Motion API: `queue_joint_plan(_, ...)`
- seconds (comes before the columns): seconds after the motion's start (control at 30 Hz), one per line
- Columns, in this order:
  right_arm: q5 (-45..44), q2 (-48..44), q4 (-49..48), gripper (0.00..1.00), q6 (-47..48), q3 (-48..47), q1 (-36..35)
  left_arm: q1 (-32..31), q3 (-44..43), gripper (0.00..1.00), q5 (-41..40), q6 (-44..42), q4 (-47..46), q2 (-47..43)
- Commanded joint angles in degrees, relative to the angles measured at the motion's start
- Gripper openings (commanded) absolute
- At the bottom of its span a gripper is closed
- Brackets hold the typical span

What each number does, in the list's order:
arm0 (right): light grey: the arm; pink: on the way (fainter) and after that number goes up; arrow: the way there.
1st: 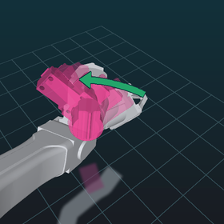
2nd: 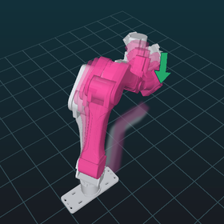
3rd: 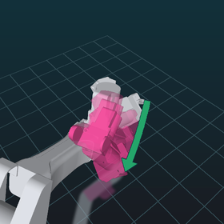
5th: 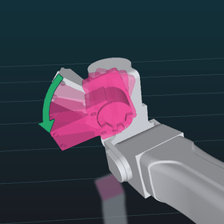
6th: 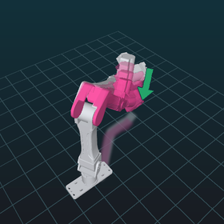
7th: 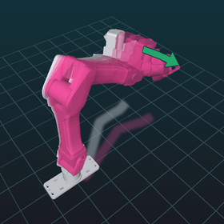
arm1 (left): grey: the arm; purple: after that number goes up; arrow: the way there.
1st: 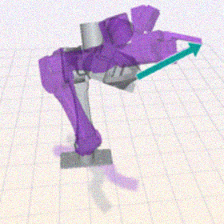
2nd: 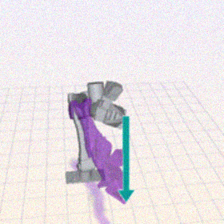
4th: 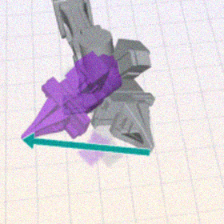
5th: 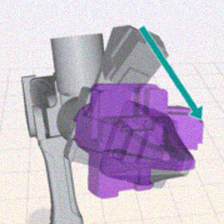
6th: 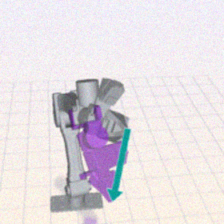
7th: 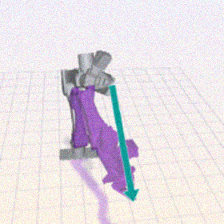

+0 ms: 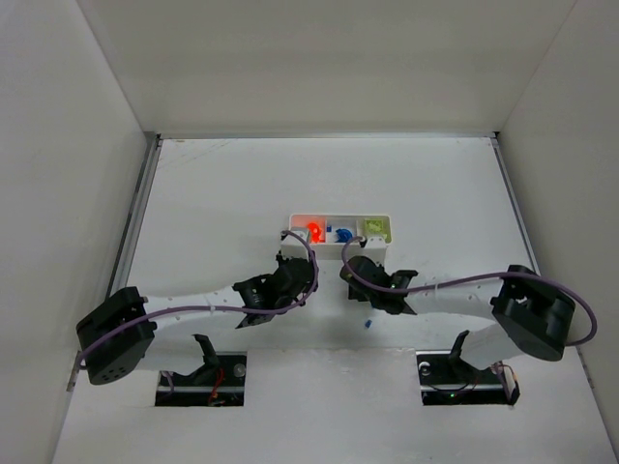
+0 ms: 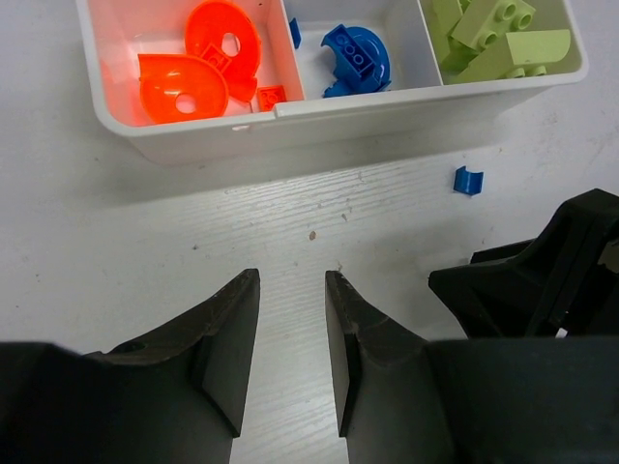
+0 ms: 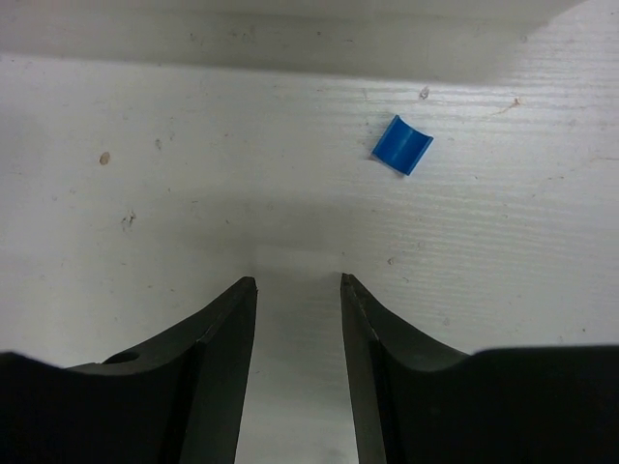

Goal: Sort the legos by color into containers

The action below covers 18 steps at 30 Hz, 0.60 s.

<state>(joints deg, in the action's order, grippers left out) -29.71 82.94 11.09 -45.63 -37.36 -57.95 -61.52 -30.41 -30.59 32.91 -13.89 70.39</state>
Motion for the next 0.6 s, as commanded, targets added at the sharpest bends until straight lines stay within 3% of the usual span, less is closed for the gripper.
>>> queue_joint_plan(0.0, -2.9, -3.6, 0.3, 0.47, -1.9, 0.7, -1.3, 0.0, 0.6, 0.31, -1.3, 0.4, -1.0, -1.5)
queue_joint_plan(0.27, -4.8, -13.6, 4.0, 0.51, -7.3, 6.8, -2.4, -0.5, 0.7, 0.31, -0.8, 0.9, -1.2, -0.6)
queue_joint_plan(0.57, -4.2, -4.6, -5.1, 0.5, -1.0, 2.2, 8.6, -5.5, 0.0, 0.31, -0.9, 1.8, -1.8, 0.1)
